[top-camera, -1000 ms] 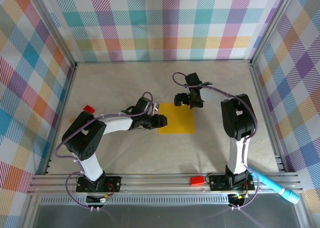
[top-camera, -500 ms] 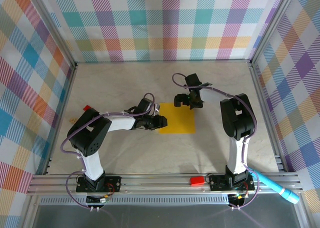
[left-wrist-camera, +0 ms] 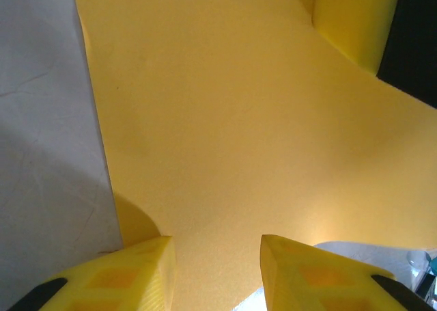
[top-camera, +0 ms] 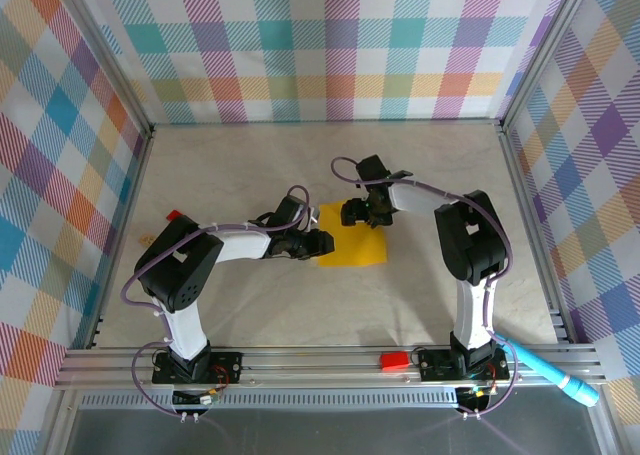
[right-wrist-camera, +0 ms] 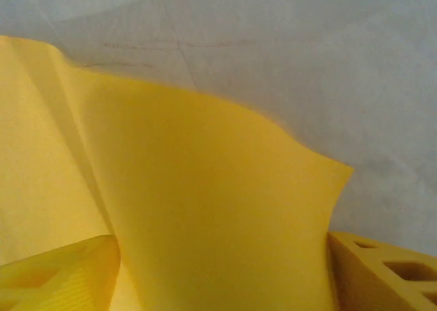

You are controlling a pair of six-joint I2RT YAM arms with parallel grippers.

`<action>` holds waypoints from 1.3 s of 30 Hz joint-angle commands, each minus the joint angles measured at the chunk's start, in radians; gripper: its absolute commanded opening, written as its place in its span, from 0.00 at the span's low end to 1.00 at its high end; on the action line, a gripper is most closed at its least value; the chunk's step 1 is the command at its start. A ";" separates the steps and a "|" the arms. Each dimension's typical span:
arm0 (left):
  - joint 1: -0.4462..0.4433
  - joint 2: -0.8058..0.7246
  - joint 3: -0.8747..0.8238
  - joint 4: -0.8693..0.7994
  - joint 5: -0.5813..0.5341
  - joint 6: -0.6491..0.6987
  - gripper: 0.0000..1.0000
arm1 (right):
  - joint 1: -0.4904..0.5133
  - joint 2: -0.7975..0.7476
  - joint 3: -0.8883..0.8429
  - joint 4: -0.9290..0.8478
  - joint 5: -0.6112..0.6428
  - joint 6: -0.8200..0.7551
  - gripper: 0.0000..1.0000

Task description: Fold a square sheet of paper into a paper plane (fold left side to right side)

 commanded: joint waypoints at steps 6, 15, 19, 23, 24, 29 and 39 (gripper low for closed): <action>-0.012 -0.005 0.018 -0.031 -0.024 0.021 0.40 | 0.008 -0.028 -0.001 -0.084 -0.110 0.017 0.51; 0.032 -0.190 -0.012 -0.070 -0.085 0.090 0.50 | -0.031 -0.149 -0.095 0.026 -0.288 0.054 0.33; 0.099 -0.316 -0.054 -0.059 -0.068 0.117 0.56 | -0.073 -0.243 -0.156 0.091 -0.392 0.069 0.32; 0.192 -0.461 -0.112 -0.012 0.031 0.150 0.68 | -0.118 -0.347 -0.211 0.157 -0.517 0.074 0.31; 0.221 -0.496 -0.135 0.039 0.099 0.153 0.73 | -0.130 -0.377 -0.224 0.175 -0.554 0.075 0.31; 0.310 -0.622 -0.205 0.220 0.317 0.108 0.85 | -0.150 -0.494 -0.252 0.235 -0.703 0.061 0.31; 0.316 -0.643 -0.234 0.457 0.457 -0.054 0.93 | -0.126 -0.609 -0.236 0.412 -0.945 0.193 0.29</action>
